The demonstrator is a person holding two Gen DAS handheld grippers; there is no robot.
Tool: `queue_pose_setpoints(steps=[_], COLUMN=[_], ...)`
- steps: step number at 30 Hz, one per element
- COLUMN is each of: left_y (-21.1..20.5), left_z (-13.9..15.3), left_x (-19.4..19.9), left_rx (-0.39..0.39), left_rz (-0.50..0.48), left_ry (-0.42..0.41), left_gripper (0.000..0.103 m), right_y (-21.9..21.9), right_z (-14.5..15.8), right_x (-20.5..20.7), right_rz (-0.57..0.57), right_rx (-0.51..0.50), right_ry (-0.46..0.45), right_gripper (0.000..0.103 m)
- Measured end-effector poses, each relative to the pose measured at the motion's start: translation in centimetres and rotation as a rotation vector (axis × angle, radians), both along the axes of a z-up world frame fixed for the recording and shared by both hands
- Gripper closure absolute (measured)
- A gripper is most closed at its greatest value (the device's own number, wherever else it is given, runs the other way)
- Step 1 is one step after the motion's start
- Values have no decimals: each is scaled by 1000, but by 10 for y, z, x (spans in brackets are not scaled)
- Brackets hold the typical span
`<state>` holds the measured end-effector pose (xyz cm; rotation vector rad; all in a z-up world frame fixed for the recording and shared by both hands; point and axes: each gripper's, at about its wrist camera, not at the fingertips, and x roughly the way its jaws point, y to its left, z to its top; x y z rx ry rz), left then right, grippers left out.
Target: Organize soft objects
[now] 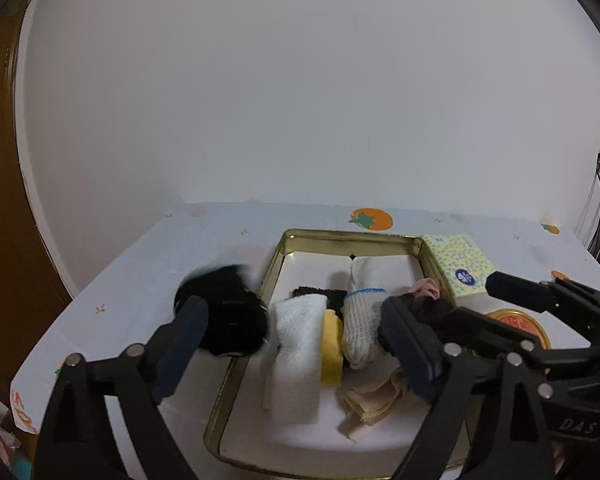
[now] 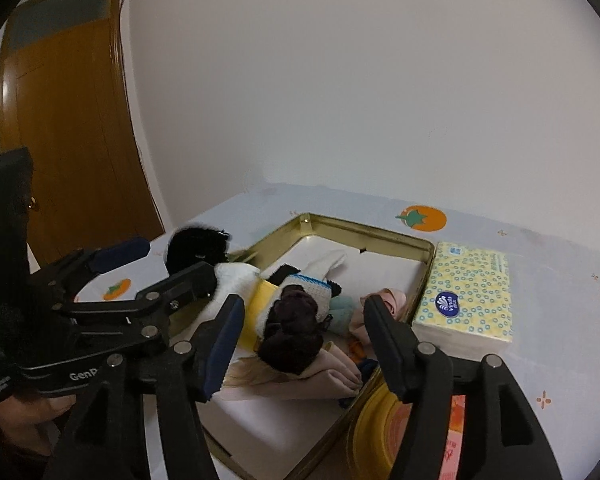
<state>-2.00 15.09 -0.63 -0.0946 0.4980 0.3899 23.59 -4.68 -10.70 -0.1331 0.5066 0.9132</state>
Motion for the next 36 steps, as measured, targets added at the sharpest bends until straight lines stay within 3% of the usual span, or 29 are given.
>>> queue_pose_setpoints(steps=[14,36], left_y=[-5,-17], left_z=[24,26], left_x=[-35,-38], left_rx=[17,27], left_rz=[10,-6], left_ry=[-99,-95], left_gripper=[1,1], right_y=[-21,-36], right_z=[24,32], right_x=[-50,-53], right_rz=[-43,-69], right_rx=[23,52], right_ry=[-129,-128], right_gripper=[35,34])
